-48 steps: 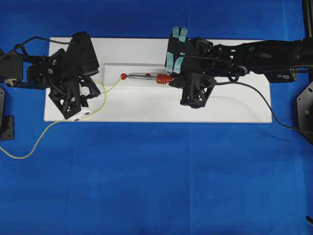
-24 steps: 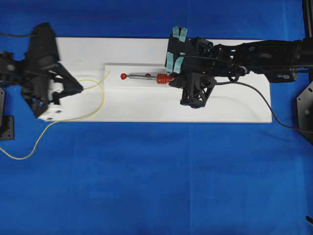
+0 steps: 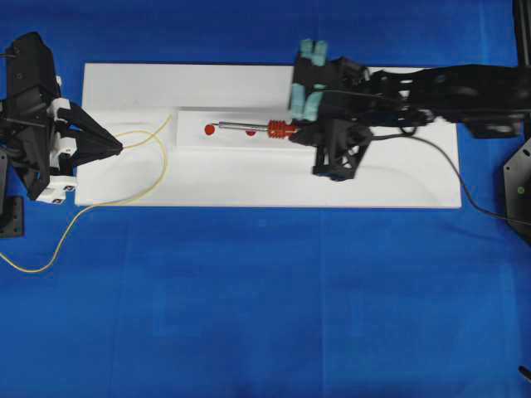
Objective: Touch the tip of the soldering iron to the tip of the solder at the mark.
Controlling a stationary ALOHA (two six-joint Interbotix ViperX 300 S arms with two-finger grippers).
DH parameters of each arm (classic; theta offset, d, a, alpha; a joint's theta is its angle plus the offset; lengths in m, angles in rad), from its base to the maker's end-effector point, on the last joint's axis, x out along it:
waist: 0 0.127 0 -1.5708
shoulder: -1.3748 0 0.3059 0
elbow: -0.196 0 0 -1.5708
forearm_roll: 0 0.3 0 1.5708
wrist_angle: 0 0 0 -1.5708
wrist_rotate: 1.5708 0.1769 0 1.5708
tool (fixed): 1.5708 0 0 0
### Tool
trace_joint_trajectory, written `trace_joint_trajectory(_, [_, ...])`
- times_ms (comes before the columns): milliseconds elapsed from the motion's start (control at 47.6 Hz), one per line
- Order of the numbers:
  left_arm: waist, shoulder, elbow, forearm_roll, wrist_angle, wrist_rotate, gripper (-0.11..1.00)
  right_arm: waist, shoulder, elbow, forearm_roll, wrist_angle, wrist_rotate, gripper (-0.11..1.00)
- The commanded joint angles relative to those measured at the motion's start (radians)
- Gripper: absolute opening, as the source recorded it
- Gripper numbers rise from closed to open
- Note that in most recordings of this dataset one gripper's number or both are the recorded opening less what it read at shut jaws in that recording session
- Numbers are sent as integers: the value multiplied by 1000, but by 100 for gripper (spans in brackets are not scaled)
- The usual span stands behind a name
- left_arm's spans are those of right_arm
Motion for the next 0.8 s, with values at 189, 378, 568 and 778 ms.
trace_joint_trajectory(189, [0, 2, -11, 3, -9, -2, 3, 0, -242, 135, -5, -8, 8, 6])
trace_joint_trajectory(378, [0, 3, -9, 3, -9, -2, 3, 0, -314, 204, -5, -11, 28, 6])
trace_joint_trajectory(568, [0, 15, -15, 3, -14, -3, 3, 0, -298, 199, -8, -11, 28, 6])
trace_joint_trajectory(778, [0, 74, -43, 3, -58, -17, 3, -5, -295, 201, -8, -11, 28, 6])
